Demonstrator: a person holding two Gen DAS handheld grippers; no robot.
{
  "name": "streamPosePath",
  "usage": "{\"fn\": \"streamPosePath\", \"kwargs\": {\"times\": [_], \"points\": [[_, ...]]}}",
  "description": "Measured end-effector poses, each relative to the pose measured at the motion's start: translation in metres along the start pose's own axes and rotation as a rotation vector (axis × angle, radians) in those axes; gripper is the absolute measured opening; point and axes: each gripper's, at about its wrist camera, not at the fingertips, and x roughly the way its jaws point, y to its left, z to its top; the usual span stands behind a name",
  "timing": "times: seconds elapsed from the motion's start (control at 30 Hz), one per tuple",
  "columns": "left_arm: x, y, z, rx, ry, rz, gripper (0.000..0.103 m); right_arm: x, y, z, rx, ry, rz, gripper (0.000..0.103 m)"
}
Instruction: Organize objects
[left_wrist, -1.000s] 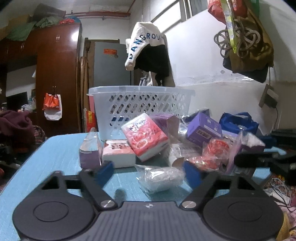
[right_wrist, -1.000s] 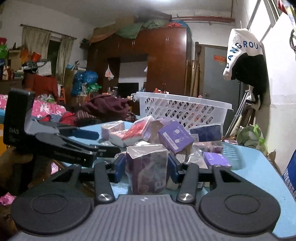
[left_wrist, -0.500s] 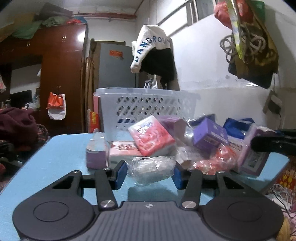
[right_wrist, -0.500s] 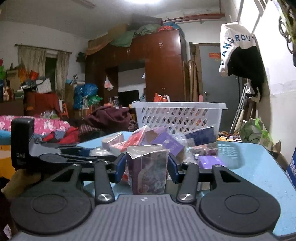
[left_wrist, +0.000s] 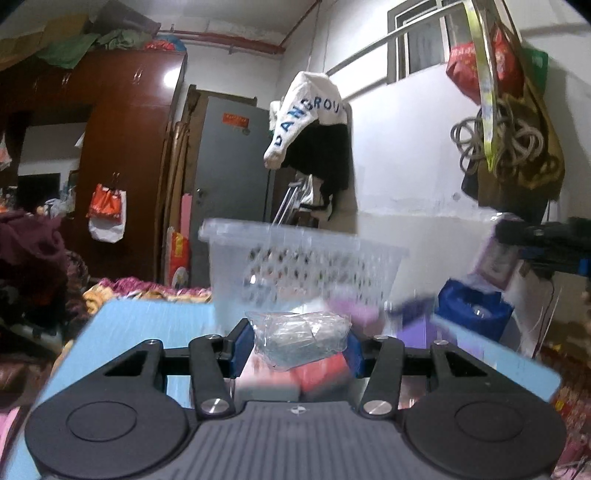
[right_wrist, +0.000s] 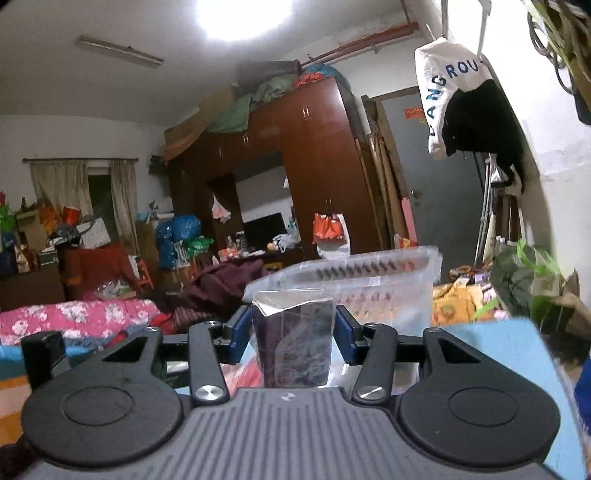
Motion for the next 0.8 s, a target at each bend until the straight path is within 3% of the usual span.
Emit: {"fn": "streamPosePath", "kwargs": {"times": [0.2,0.3,0.4,0.43,0.5,0.53,0.6,0.8], "points": [[0.061,0.006,0.087,-0.014,-0.027,-0.046,0.054,0.075,-0.015,0.057,-0.082,-0.021,-0.056,0.051],[0.113,0.006,0.123,-0.007,0.025,-0.007,0.054,0.120,-0.030,0.071,-0.074,0.022,-0.051,0.052],[0.158,0.012,0.134,-0.034,0.093,0.032,0.055,0.162,-0.036,0.068,-0.113,0.112,-0.149,0.052],[0.167,0.015,0.132,-0.046,0.104,0.031,0.057,0.166,-0.038,0.065,-0.107,0.119,-0.147,0.052],[0.180,0.016,0.126,-0.033,0.130,0.052,0.081,0.168,-0.040,0.058,-0.091,0.130,-0.141,0.060],[0.181,0.017,0.122,-0.023,0.128,0.084,0.091,0.165,-0.040,0.058,-0.082,0.128,-0.144,0.085],[0.174,0.017,0.115,-0.009,0.090,0.138,0.091,0.151,-0.037,0.059,-0.088,0.099,-0.162,0.103],[0.093,0.009,0.080,-0.019,0.021,0.039,0.092,0.094,-0.033,0.047,-0.082,0.109,-0.143,0.103]]}}
